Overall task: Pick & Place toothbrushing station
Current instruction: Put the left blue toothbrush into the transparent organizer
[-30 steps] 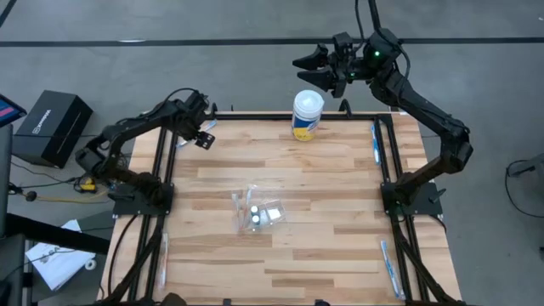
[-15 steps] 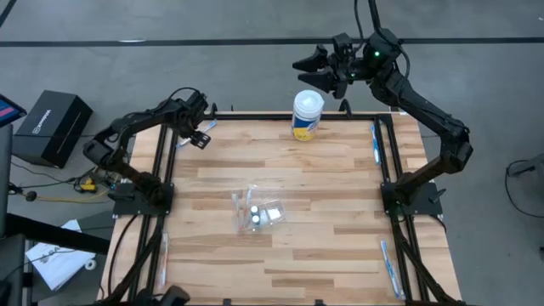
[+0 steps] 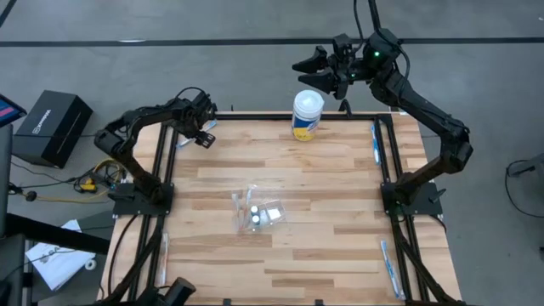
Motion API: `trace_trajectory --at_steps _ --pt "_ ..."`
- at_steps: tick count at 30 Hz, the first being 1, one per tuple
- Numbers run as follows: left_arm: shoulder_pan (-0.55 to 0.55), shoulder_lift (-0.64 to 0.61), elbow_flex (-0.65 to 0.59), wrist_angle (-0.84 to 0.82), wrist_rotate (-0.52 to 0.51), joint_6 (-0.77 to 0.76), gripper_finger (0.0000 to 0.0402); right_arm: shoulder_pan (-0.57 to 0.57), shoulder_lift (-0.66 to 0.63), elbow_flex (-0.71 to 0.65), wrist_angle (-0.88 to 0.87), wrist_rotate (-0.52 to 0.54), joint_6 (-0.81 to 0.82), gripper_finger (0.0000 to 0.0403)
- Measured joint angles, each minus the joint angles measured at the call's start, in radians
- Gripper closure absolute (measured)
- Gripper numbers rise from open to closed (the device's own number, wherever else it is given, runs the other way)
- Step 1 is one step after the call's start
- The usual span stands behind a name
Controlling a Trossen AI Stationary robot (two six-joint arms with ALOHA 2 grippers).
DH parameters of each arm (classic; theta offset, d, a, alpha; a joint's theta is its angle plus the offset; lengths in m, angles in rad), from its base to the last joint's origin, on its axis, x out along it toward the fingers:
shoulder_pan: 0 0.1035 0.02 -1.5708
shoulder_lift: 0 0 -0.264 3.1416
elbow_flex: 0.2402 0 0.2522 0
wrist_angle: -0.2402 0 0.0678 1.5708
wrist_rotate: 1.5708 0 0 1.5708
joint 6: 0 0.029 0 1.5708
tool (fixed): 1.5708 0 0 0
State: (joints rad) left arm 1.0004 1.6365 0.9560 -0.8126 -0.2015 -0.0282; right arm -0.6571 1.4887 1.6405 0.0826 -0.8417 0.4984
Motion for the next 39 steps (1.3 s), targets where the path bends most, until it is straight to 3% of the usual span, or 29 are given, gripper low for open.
trace_trajectory --at_steps 8,21,31,39 --pt "0.003 0.047 0.066 -0.014 0.083 -0.058 0.0230 -0.029 0.000 0.000 -0.018 -0.028 0.000 0.0134" --pt "0.097 0.074 0.134 -0.021 0.078 -0.016 0.0198 -0.094 0.000 0.000 -0.030 -0.127 0.000 0.0134" --pt "0.043 0.248 0.223 -0.087 0.097 0.053 0.0197 -0.105 0.000 0.000 -0.042 -0.131 0.000 0.0134" --pt "0.055 0.299 0.260 -0.096 0.087 0.047 0.0197 -0.105 0.000 0.000 -0.076 -0.131 0.000 0.0134"
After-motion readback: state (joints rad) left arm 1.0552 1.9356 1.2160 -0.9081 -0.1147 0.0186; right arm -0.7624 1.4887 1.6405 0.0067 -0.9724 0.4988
